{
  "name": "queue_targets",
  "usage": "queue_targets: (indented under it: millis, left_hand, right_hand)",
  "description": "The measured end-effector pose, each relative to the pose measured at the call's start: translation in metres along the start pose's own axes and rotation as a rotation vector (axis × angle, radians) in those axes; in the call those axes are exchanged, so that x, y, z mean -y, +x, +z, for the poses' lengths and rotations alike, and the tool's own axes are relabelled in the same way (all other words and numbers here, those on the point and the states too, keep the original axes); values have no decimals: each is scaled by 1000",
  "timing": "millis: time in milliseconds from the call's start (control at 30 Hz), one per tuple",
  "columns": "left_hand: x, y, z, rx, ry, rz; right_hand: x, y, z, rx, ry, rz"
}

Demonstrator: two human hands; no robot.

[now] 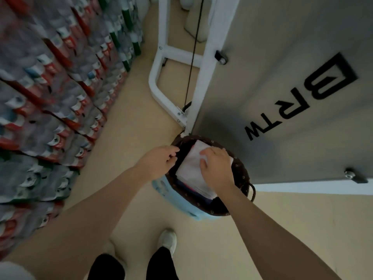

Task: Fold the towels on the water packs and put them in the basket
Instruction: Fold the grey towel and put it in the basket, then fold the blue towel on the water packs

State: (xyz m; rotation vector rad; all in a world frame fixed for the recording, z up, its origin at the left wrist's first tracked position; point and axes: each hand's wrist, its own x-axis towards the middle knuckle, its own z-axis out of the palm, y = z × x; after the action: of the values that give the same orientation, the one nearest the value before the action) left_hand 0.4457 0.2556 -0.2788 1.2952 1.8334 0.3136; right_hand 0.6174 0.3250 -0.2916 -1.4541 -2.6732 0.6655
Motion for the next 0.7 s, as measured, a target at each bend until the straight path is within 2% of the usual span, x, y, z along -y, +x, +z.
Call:
queue_targets:
  millis: [67, 167, 267, 333, 400, 500, 700]
  left_hand:
    - [5, -29, -25, 4, 21, -32]
    - [17, -78, -67, -50, 99, -80]
    - [25, -136, -116, -178, 118, -151]
    - [33, -181, -146, -291, 83, -213]
    - [46, -234, -171, -415, 40, -273]
    - [76, -322, -191, -580, -48, -387]
    - [146, -502, -179, -865, -202, -600]
  right_hand:
    - [36, 8, -24, -36, 38, -127]
    - [93, 17, -64, -204, 128, -264]
    - [162, 21, -107, -242, 178, -323]
    - [212, 19, -123, -239, 223, -438]
    - [270, 10, -128, -184, 230, -585]
    - [356, -17, -115, 3, 156, -778]
    - [502, -122, -62, 313, 56, -1052]
